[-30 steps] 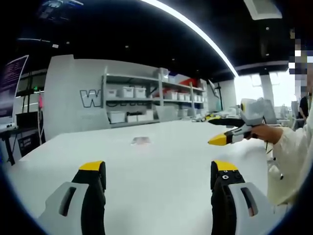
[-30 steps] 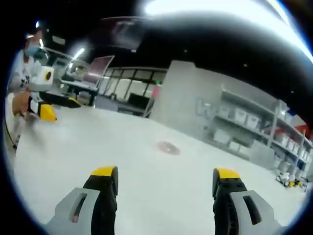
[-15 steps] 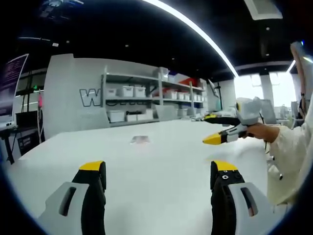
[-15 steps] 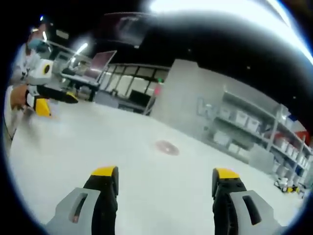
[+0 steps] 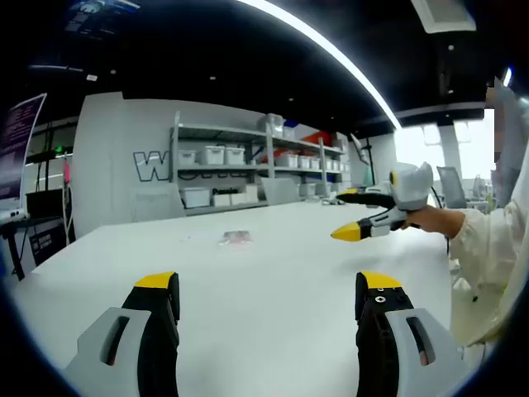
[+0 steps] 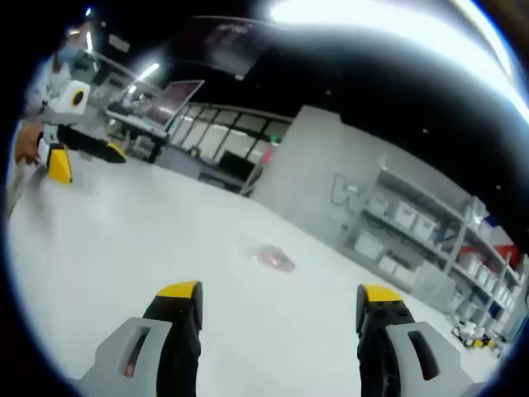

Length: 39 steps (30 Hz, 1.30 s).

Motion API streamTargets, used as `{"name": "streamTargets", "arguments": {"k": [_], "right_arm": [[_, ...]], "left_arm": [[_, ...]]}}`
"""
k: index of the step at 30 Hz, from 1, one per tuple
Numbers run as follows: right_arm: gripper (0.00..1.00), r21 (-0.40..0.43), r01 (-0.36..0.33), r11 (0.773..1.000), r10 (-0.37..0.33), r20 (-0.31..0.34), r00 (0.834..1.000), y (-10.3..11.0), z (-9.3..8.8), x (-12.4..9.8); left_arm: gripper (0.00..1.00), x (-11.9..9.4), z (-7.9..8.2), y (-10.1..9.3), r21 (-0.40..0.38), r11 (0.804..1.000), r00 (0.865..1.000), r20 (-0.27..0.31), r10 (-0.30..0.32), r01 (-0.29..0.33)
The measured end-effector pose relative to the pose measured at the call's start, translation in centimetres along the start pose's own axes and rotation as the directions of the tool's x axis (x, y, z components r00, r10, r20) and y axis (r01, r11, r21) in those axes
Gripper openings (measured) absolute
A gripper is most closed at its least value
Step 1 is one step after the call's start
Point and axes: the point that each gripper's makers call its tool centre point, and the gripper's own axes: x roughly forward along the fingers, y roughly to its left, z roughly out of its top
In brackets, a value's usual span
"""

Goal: Open the resealable bag by pulling the two sides of the seal apart until the entire bag opening is separated and visibly accessible.

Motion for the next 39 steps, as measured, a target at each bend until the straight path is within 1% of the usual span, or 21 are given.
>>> {"name": "streamTargets", "arguments": {"k": [4, 11, 13, 19, 24, 33, 39], "right_arm": [[0.76, -0.003, -0.019, 1.0, 0.019, -0.014, 1.0, 0.2, -0.1, 0.2], [0.76, 0.003, -0.036, 0.999, 0.036, -0.047, 0.998, 0.0, -0.4, 0.8], [0.76, 0.016, -0.041, 0.999, 0.042, -0.059, 0.997, 0.0, -0.5, 1.0], [0.76, 0.06, -0.046, 0.997, 0.05, -0.063, 0.997, 0.1, -0.1, 1.2], [0.76, 0.052, -0.052, 0.997, 0.056, -0.076, 0.996, 0.1, -0.2, 1.7], [0.76, 0.057, -0.065, 0.996, 0.071, -0.12, 0.99, 0.3, -1.1, 2.4], [0.75, 0.033, -0.068, 0.997, 0.073, -0.145, 0.987, 0.3, -1.3, 2.7]], "left_arm": [[0.86, 0.0, 0.2, 0.0, 0.0, 1.0, 1.0, 0.005, -0.001, 0.001], [0.86, 0.0, 0.2, -0.2, 0.003, 1.0, 1.0, 0.004, -0.009, 0.009], [0.86, 0.0, 0.3, -0.2, 0.001, 1.0, 1.0, 0.005, -0.008, 0.008], [0.86, -0.1, 0.2, 0.0, -0.004, 1.0, 1.0, 0.008, -0.007, 0.007], [0.86, -0.3, 0.2, 0.1, -0.007, 1.0, 1.0, 0.012, -0.004, 0.004], [0.86, -0.4, 0.2, 0.4, -0.011, 1.0, 1.0, 0.013, -0.001, 0.001], [0.86, -0.4, 0.2, 0.5, -0.016, 1.0, 1.0, 0.015, -0.002, 0.002]]}}
